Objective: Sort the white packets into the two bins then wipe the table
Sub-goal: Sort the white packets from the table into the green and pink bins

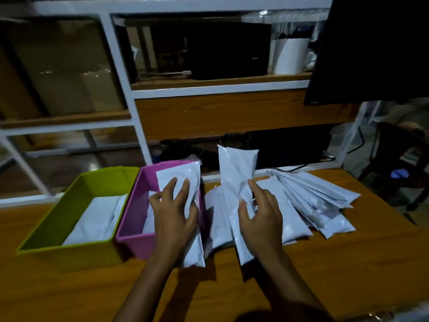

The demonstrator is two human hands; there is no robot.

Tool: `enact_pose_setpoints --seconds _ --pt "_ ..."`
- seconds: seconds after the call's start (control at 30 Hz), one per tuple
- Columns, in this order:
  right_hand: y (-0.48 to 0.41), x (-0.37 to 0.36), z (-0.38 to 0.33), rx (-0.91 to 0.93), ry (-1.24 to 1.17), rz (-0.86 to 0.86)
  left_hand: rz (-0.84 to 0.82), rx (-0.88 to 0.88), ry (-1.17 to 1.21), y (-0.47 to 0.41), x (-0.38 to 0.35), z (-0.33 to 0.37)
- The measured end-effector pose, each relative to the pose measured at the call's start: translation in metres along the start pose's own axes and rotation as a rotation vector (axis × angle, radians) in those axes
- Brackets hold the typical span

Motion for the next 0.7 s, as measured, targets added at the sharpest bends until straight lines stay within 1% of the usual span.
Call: enact_pose_setpoints --seconds 0.1,0.2,0.27,0.33,0.57,0.7 --pt "0.022 -0.008 -0.020 0.022 -0.038 -0.036 0.008 0.059 -0.051 0.018 0.021 -0.030" --pt "0.040 -0.016 -0.036 0.012 -0.052 -0.080 0.016 0.072 -0.107 0.026 0.035 -0.050" --pt "0.045 -0.022 -0.062 0.055 -0.088 -0.109 0.067 0.098 -0.141 0.031 0.059 -0.067" --pt "0.045 -0.028 -0.061 0.049 -0.088 -0.127 0.076 0.094 -0.134 0.027 0.058 -0.070" --pt "0.008 -0.062 -0.074 0.069 -0.107 -0.167 0.061 0.104 -0.132 -0.006 0.059 -0.080" --pt "-0.018 -0.097 -0.078 0.044 -0.041 -0.256 -0.007 0.083 -0.173 -0.044 0.040 -0.092"
Point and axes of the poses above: each hand's wrist, its own y-axis away from the middle knuckle, its own x-axis out of the back of the hand, z = x × y, the point moved 4 cm from there along -y, towards the middle knuckle, and after that the axes turned 12 degrees about x, right-handed, at the moved point
